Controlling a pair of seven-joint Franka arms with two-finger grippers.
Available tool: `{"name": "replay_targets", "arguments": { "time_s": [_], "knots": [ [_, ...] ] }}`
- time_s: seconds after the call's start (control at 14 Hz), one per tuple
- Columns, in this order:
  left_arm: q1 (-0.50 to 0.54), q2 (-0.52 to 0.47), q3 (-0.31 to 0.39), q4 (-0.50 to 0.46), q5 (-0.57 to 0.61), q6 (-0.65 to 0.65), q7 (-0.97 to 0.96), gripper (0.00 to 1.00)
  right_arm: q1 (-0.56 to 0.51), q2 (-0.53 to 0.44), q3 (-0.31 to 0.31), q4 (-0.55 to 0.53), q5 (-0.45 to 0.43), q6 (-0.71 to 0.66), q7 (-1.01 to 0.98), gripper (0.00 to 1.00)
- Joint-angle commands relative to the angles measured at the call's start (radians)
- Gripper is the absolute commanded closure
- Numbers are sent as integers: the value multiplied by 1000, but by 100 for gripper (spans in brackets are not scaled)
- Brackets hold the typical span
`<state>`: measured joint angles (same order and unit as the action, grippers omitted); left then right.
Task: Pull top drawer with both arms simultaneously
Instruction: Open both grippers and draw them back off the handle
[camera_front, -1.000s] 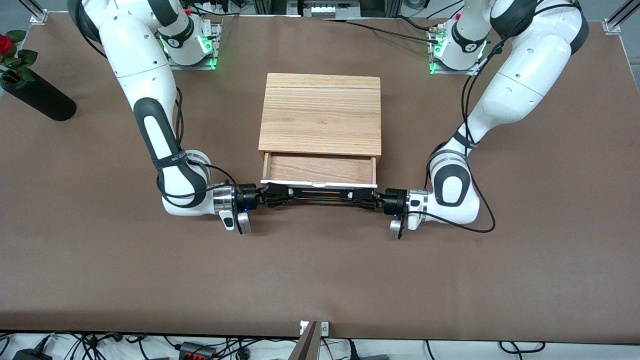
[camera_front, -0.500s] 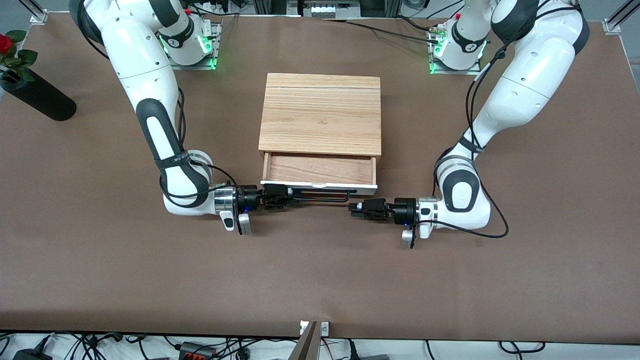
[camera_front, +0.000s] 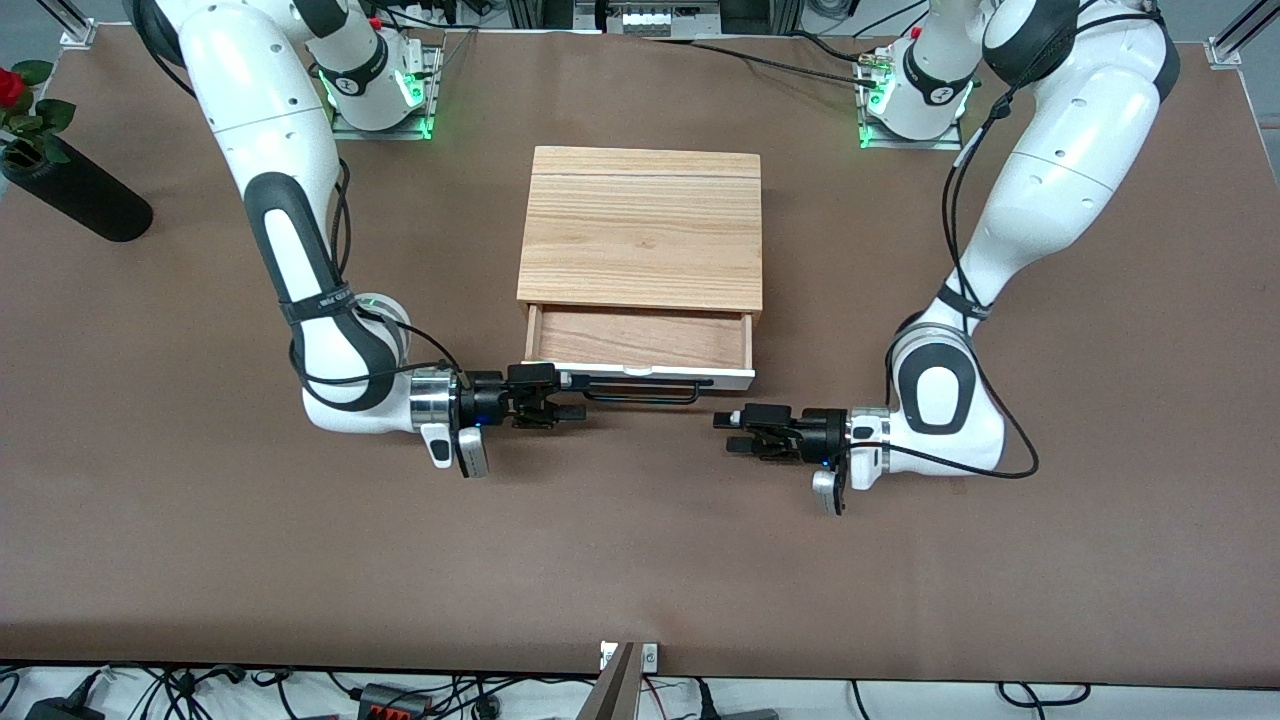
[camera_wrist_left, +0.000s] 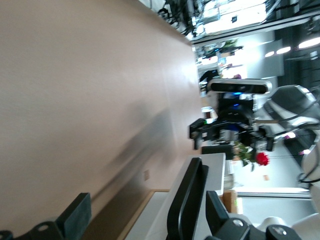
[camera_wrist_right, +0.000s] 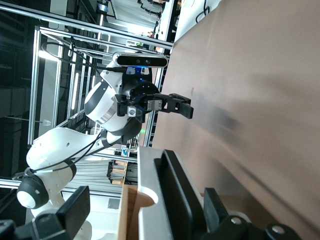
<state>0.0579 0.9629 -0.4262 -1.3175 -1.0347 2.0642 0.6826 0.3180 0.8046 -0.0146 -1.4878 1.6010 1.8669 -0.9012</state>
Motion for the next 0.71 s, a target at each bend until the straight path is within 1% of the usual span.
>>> {"name": "replay_targets", "arguments": {
  "time_s": [0.0, 0.14, 0.29, 0.5, 0.57, 0.64],
  "knots": [
    [11, -35, 1, 50, 151, -13, -124, 0, 1, -60, -30, -6, -140, 11, 85, 0],
    [19, -75, 6, 54, 249, -57, -187, 0, -2, -102, -60, -5, -327, 11, 148, 0],
    [25, -130, 36, 54, 358, -123, -276, 0, -2, -142, -91, -6, -520, 5, 209, 0],
    [25, -232, 72, 52, 520, -222, -371, 0, -2, -189, -120, -6, -815, 2, 303, 0],
    [26, -268, 73, 50, 595, -254, -392, 0, -5, -197, -129, -5, -885, -8, 341, 0],
    [28, -303, 78, 50, 667, -301, -418, 0, -4, -209, -158, -5, -964, -46, 376, 0]
  ]
}}
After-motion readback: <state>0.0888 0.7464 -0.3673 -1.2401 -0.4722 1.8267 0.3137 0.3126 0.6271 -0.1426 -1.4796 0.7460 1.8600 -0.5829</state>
